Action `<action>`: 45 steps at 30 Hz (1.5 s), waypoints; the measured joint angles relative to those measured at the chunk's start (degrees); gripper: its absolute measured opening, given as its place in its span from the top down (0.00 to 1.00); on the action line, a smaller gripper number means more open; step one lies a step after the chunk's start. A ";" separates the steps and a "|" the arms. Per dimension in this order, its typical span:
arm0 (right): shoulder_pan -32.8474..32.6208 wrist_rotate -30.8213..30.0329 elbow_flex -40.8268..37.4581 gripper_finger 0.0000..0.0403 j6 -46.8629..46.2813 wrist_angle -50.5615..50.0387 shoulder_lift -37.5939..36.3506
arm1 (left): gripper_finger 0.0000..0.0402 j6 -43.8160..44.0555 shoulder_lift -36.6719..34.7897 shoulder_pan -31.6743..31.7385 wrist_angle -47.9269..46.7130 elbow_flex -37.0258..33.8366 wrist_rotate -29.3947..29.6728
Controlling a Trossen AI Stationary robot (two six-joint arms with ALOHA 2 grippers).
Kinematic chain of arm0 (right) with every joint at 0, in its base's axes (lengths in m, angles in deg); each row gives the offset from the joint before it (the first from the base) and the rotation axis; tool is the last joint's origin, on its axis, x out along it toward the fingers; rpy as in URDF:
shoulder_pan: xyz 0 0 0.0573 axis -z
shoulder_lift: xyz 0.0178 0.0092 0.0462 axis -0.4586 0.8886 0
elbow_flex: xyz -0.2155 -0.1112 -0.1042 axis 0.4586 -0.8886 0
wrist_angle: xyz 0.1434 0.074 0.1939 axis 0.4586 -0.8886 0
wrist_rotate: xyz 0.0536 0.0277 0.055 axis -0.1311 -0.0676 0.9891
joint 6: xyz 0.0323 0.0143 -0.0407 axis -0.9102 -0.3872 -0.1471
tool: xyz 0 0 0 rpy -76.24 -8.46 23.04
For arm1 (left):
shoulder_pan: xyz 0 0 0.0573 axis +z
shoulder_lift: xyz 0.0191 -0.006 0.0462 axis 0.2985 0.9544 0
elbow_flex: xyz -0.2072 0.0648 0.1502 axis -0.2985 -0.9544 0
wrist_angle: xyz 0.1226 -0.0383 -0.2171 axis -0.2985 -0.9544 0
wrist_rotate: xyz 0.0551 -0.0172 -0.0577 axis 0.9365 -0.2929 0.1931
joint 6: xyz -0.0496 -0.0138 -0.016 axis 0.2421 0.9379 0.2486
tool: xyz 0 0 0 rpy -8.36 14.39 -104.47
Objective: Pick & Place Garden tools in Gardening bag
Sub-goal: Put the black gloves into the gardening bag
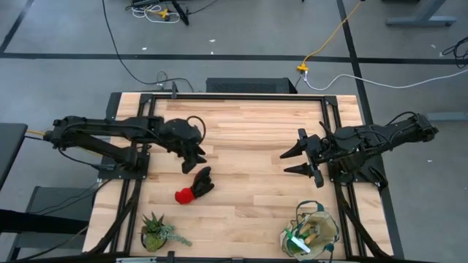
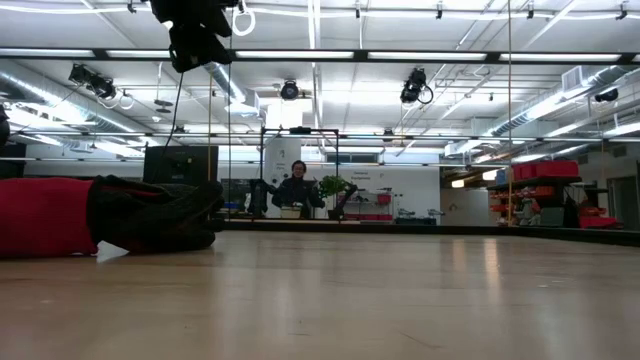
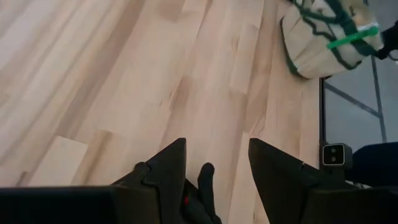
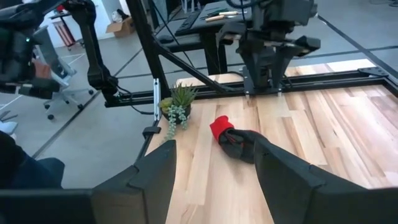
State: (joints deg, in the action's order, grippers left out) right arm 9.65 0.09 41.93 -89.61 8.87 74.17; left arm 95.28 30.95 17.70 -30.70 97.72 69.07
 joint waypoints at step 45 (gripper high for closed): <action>0.00 -1.49 0.00 0.46 1.47 -1.67 0.02 | 0.23 21.52 24.84 -3.08 -9.38 0.02 -0.87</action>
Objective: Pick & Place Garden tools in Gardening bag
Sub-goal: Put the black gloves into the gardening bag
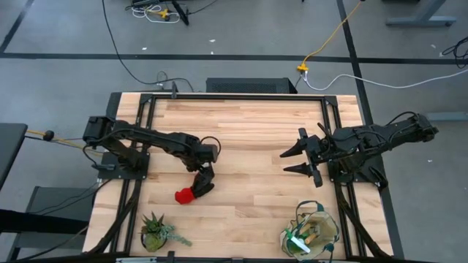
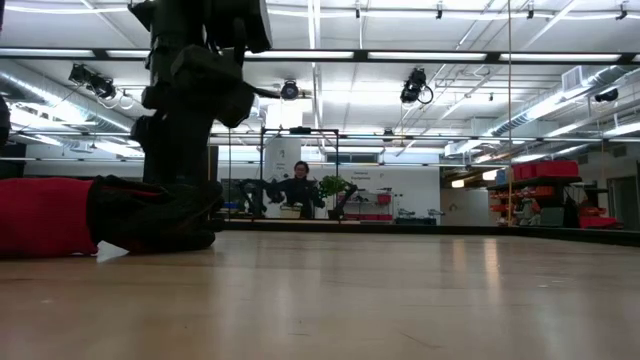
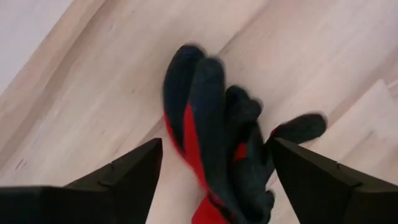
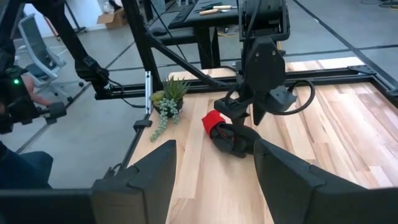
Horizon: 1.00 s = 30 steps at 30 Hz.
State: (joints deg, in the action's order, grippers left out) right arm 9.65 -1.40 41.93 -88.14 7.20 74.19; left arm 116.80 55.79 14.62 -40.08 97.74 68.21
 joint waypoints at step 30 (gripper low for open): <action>-0.01 -2.99 0.00 0.46 1.25 -0.81 0.00 | 0.26 -1.44 9.10 -0.02 5.30 -0.02 -0.13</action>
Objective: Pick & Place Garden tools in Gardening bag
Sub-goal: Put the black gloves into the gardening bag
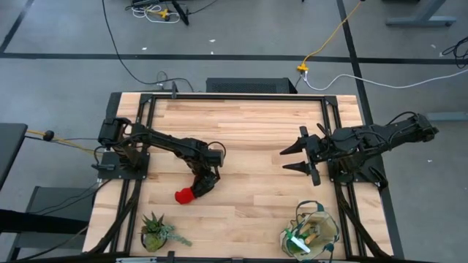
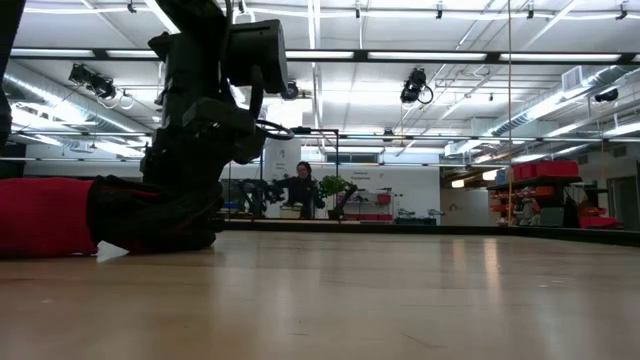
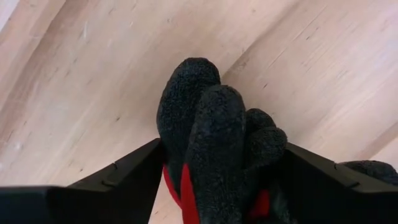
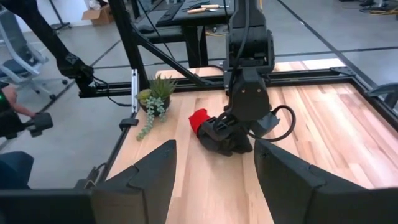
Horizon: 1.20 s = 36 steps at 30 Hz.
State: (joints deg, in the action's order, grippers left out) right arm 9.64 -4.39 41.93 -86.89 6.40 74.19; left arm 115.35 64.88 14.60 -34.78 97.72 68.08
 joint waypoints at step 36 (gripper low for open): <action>-0.01 -2.54 0.00 0.46 2.10 0.09 0.00 | 0.87 0.63 -0.07 0.02 -0.02 0.00 -0.56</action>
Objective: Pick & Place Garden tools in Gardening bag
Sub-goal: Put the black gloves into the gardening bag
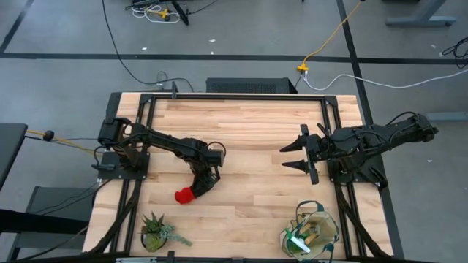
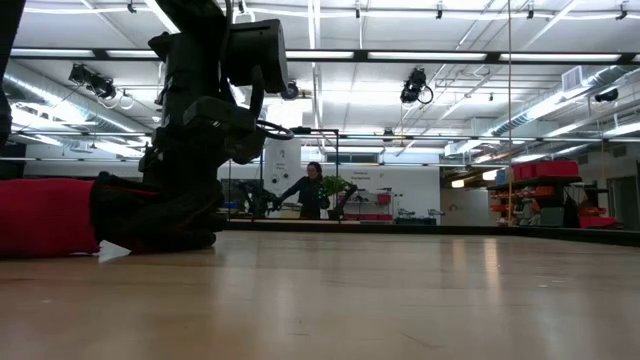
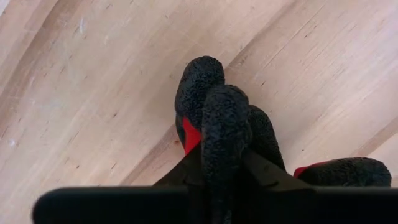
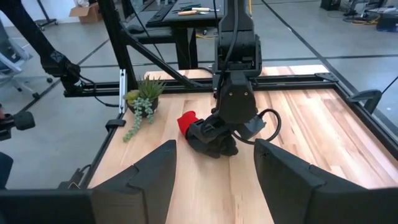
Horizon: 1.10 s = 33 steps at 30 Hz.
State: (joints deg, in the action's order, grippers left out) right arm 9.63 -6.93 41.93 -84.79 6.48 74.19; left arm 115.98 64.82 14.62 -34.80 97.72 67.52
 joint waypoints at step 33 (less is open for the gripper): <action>0.01 -1.97 -0.02 0.46 1.84 1.60 -0.02 | 0.95 -2.93 -2.01 0.56 -2.22 7.74 -0.71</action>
State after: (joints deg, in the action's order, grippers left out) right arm 9.64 -8.90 41.90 -82.95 8.08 74.17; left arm 113.05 62.81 15.19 -37.02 105.46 66.80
